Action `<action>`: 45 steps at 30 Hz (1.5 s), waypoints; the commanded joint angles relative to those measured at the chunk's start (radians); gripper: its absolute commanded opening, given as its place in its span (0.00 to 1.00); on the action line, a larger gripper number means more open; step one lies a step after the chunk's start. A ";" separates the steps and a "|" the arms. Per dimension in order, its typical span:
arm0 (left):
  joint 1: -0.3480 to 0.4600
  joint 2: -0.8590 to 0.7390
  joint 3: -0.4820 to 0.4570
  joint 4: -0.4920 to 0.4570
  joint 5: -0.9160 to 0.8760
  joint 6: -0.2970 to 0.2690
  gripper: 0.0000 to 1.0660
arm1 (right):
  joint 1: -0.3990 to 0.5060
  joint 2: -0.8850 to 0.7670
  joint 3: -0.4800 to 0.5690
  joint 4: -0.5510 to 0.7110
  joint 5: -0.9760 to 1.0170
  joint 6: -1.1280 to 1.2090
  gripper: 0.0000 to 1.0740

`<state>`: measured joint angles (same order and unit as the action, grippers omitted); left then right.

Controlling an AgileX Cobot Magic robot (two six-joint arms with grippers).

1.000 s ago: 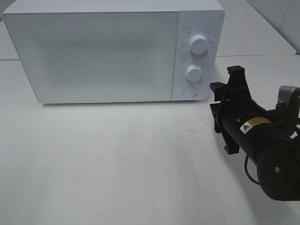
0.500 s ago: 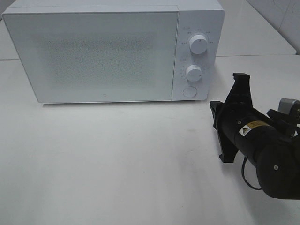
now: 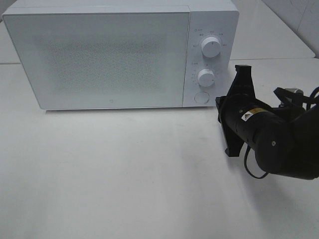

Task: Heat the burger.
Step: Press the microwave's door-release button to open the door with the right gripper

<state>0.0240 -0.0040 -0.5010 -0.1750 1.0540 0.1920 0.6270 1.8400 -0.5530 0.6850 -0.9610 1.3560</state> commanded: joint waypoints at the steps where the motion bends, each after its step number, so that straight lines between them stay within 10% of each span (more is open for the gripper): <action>1: 0.001 -0.022 0.001 -0.006 -0.009 0.001 0.94 | -0.009 0.047 -0.037 -0.021 0.012 -0.011 0.00; 45: 0.001 -0.022 0.001 -0.006 -0.009 0.001 0.94 | -0.113 0.282 -0.346 -0.070 0.036 -0.005 0.00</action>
<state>0.0240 -0.0040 -0.5010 -0.1750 1.0540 0.1920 0.5200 2.1260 -0.8760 0.6180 -0.8570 1.3640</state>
